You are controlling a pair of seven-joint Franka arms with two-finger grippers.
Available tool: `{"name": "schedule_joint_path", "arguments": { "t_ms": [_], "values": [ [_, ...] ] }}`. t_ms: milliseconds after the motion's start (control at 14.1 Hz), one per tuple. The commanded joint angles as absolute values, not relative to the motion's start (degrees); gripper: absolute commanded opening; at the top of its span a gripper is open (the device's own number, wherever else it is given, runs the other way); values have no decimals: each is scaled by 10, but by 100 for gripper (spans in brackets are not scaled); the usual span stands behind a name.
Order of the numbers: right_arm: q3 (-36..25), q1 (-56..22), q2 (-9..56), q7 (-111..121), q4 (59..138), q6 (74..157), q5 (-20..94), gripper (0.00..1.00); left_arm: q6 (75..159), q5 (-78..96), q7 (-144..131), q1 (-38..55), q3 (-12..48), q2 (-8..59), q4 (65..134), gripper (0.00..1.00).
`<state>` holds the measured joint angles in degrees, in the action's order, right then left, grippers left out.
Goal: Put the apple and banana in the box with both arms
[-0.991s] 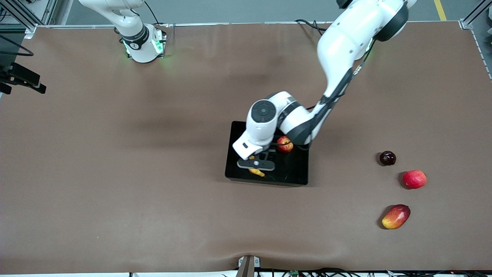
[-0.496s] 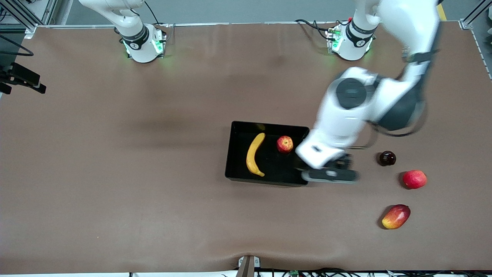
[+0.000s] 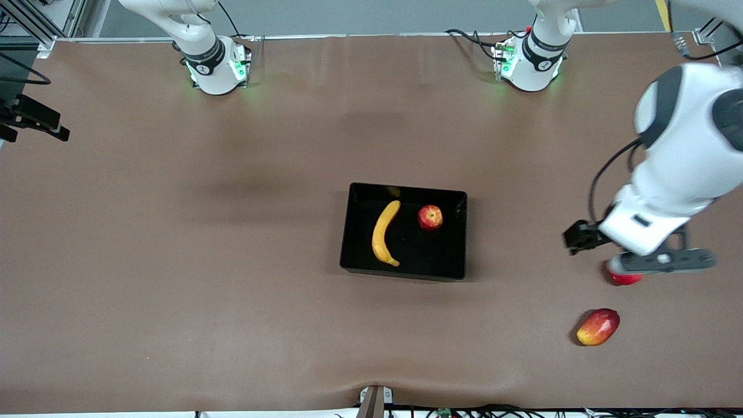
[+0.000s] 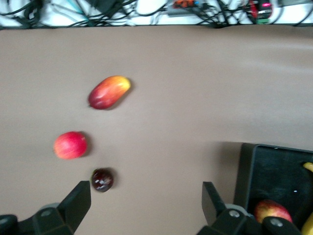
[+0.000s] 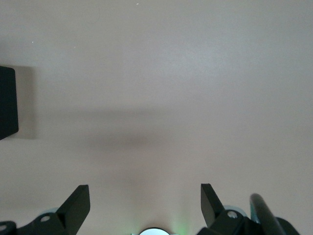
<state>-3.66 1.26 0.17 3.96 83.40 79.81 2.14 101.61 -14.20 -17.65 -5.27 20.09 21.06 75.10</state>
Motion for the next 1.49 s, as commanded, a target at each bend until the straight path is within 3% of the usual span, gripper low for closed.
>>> {"name": "schedule_joint_path", "arguments": {
  "t_ms": [0,425,708,850,1062,1416],
  "values": [
    [-36,11,-7,42,836,796,13,100,988,-127,-182,-64,205,181,772,100],
    [-36,11,-7,42,836,795,14,100,928,-110,-172,-91,205,125,777,100],
    [-36,11,-6,42,835,795,14,100,928,-41,-171,-120,199,55,832,100],
    [-36,11,-6,42,835,796,15,100,932,-40,-170,-79,158,13,875,100],
    [-36,12,-7,42,835,796,15,100,932,-40,-146,22,47,-40,940,100],
    [-36,11,-6,42,835,795,15,100,914,-20,-105,20,43,-69,962,100]
  ]
}}
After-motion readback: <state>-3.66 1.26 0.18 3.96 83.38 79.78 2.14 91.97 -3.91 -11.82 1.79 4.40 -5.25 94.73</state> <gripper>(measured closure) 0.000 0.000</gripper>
